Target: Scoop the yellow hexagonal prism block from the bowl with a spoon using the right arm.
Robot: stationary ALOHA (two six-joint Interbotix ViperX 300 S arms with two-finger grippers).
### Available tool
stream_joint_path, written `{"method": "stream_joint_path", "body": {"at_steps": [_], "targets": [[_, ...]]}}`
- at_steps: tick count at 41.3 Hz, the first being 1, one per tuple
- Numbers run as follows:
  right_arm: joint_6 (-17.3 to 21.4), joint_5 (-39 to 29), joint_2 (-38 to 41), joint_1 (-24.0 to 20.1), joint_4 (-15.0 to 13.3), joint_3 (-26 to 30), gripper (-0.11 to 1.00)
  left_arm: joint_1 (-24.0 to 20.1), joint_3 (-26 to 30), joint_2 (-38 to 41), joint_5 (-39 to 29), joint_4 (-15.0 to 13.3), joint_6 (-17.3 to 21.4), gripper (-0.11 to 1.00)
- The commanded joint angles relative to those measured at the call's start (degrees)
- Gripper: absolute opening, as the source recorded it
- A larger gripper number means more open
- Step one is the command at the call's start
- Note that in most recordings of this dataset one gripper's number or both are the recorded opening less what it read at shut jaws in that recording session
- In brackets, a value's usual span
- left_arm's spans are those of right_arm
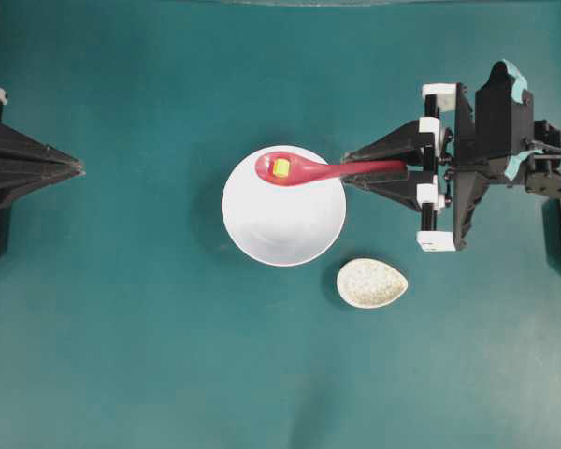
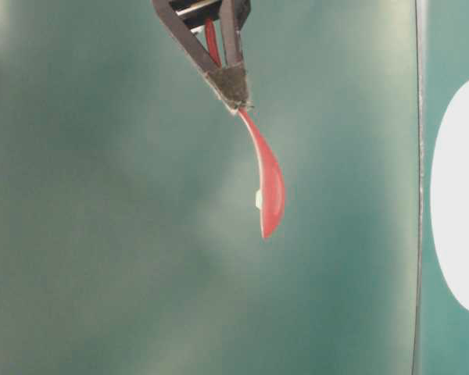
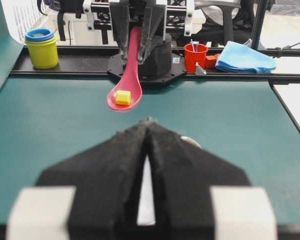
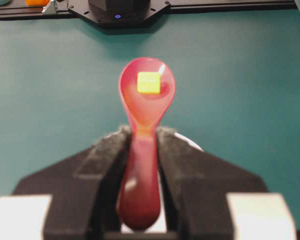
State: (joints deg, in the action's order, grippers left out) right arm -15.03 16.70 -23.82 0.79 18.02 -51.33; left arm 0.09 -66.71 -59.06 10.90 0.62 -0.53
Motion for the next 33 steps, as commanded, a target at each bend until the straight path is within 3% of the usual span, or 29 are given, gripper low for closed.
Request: {"method": "stream_joint_path", "body": {"at_steps": [1, 33], "targets": [[0.1, 0.2, -1.1, -0.2, 0.1, 0.7, 0.24, -0.1, 1.7, 0.2, 0.3, 0.1, -0.1, 0.03], [0.0, -0.3, -1.1, 0.0, 0.1, 0.7, 0.24, 0.0, 1.7, 0.2, 0.2, 0.1, -0.8, 0.03]]}}
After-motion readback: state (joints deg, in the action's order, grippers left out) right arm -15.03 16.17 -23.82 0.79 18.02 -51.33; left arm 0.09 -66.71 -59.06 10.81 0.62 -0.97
